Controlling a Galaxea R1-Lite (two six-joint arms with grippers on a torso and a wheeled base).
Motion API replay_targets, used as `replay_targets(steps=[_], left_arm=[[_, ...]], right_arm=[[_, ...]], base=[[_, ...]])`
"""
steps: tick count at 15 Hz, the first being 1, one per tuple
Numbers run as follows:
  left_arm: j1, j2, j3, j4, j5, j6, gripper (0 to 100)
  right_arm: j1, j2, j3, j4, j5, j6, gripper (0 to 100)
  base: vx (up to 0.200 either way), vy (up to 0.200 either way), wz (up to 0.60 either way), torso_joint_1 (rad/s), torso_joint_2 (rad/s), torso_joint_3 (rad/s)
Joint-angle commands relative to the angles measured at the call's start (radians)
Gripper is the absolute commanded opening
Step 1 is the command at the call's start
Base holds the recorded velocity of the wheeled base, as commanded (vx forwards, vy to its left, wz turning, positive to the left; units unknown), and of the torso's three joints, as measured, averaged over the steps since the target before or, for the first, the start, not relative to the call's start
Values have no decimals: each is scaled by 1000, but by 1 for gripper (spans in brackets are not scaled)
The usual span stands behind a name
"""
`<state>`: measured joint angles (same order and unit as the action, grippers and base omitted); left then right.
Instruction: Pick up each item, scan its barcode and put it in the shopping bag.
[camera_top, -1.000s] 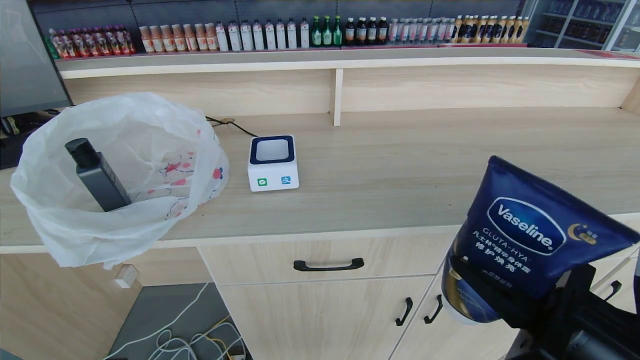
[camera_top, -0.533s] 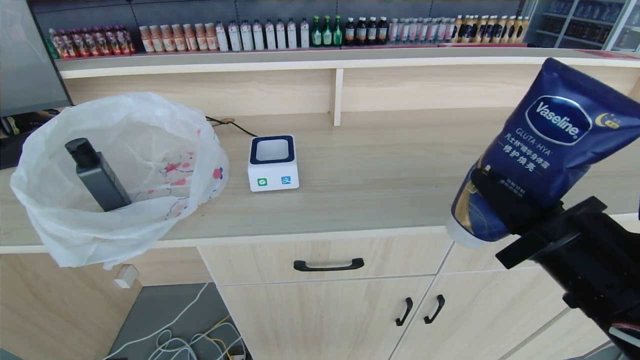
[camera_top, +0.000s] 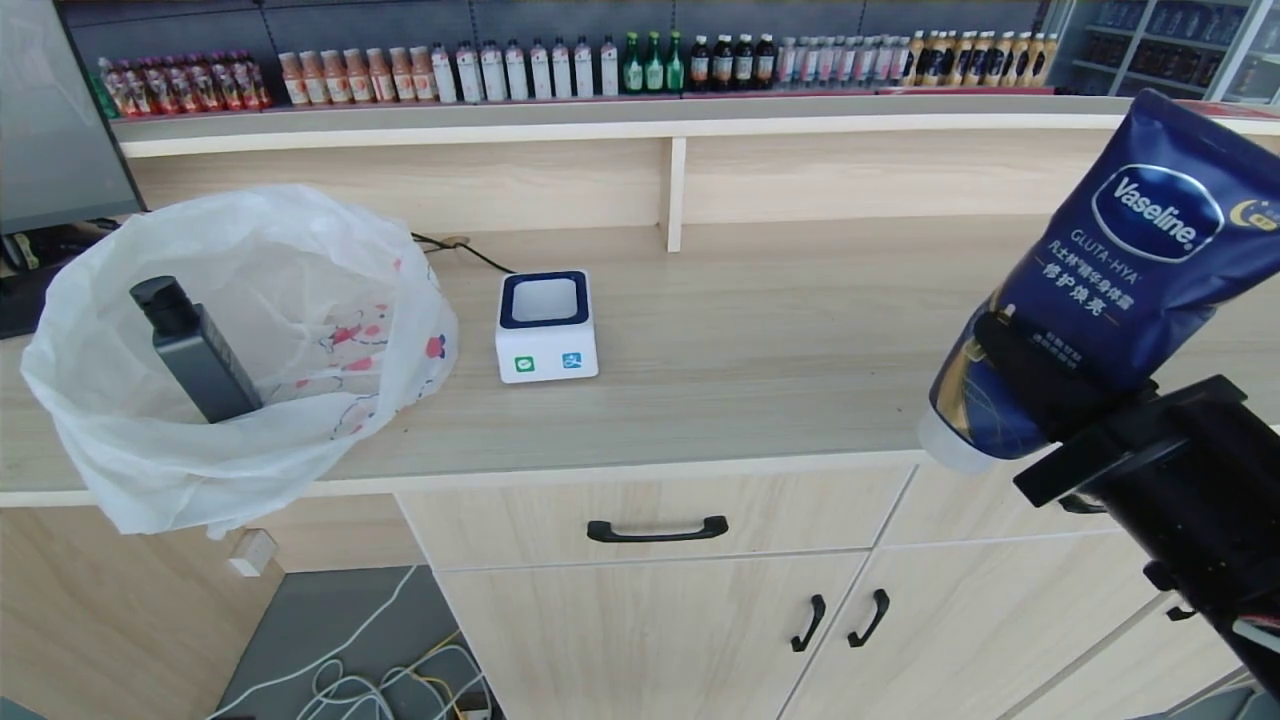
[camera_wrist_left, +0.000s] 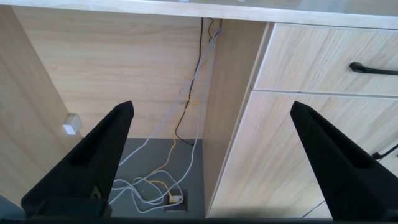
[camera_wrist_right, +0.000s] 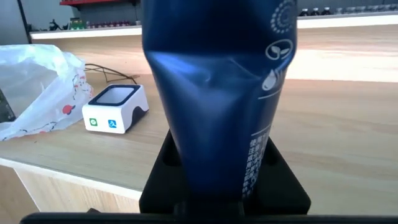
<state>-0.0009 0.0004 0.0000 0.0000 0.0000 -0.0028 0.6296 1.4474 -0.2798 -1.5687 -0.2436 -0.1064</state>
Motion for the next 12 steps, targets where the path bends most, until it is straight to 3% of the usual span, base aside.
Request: replay_targets(steps=[1,9,12], left_arm=[[-1,0,0,0,0,0,100],[1,0,0,0,0,0,100],[1,0,0,0,0,0,100]], right_arm=[[-50,37,-24,1,33,-1,0],[-82,51,-27,1,47,-1,0],[-82,53,-27,1,50,-1,0]], base=[[0,0,0,0,0,0],[0,0,0,0,0,0],[0,200,0,2,2,2]])
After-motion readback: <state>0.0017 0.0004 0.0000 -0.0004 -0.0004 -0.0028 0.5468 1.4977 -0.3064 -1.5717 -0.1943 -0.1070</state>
